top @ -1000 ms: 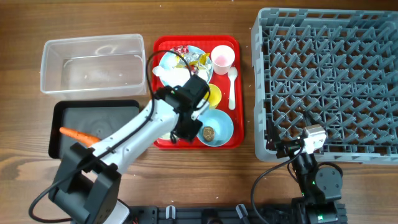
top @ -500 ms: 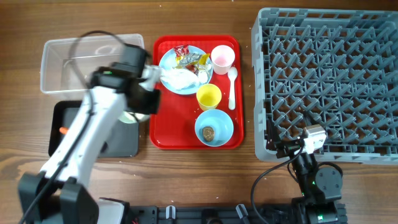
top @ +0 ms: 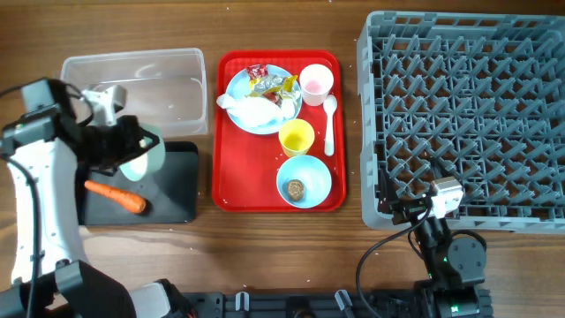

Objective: Sort waste into correct bins and load items into the dishwasher rack
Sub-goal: 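Tip the green bowl over the black tray to pour out the rice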

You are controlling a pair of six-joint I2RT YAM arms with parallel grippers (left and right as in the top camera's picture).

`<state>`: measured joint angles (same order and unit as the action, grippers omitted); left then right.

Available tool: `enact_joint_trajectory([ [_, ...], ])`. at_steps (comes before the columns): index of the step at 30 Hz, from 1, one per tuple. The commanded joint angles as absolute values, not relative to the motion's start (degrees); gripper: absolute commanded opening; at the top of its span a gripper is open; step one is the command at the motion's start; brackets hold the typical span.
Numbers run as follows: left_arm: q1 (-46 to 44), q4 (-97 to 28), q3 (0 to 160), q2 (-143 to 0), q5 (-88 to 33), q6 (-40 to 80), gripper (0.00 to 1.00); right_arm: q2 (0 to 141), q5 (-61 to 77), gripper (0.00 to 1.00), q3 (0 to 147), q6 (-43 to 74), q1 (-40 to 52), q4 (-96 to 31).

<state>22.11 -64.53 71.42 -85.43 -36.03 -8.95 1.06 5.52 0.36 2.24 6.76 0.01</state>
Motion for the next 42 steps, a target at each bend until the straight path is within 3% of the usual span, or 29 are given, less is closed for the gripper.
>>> enact_joint_trajectory([
  [1, 27.1, -63.2, 67.6, -84.3, -47.7, -15.8, 0.04, 1.0, 5.0, 1.00, 0.3, 1.5, 6.8, 0.3],
  [8, 38.7, -57.1, 55.2, -84.3, -70.1, -28.6, 0.04, 1.0, 5.0, 1.00, 0.3, 1.5, 6.8, 0.3],
  [17, 48.1, -50.9, 45.2, -84.3, -83.2, -31.3, 0.04, 1.0, 5.0, 1.00, 0.3, 1.5, 6.8, 0.3],
  [26, 48.6, -50.3, 43.7, -84.3, -90.3, -31.3, 0.04, 1.0, 5.0, 1.00, 0.3, 1.5, 6.8, 0.3],
  [42, 48.4, -53.5, 43.3, -84.4, -90.3, -32.3, 0.04, 1.0, 5.0, 1.00, 0.3, 1.5, 6.8, 0.3],
])
